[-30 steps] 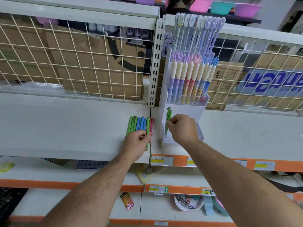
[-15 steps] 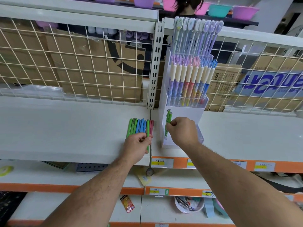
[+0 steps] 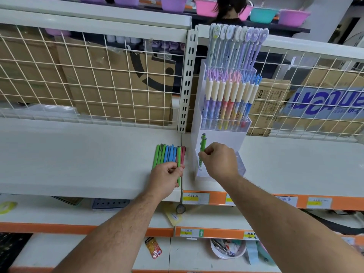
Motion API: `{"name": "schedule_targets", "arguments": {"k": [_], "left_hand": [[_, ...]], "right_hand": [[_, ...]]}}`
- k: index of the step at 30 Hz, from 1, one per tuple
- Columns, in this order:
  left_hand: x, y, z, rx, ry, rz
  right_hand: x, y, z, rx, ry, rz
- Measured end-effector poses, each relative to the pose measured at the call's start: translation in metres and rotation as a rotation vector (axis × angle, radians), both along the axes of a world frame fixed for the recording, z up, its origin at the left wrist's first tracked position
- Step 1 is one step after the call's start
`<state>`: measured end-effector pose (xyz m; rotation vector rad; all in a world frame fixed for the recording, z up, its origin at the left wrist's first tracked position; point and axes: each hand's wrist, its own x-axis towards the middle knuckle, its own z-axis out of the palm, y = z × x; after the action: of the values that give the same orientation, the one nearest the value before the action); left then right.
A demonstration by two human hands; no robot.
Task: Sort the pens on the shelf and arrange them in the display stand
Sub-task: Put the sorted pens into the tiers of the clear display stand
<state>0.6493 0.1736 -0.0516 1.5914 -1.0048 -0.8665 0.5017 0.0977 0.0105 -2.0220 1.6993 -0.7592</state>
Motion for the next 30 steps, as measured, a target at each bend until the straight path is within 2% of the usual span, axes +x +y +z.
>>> {"name": "schedule_targets", "arguments": {"k": [10, 30], "left_hand": [[-0.0006, 0.0013, -0.0001, 0.003, -0.005, -0.014], [-0.0003, 0.0001, -0.0005, 0.004, -0.024, -0.023]], "right_hand": [[-0.0039, 0.0057, -0.0032, -0.004, -0.031, -0.019], [0.0005, 0.0003, 0.0014, 0.017, 0.031, -0.011]]}}
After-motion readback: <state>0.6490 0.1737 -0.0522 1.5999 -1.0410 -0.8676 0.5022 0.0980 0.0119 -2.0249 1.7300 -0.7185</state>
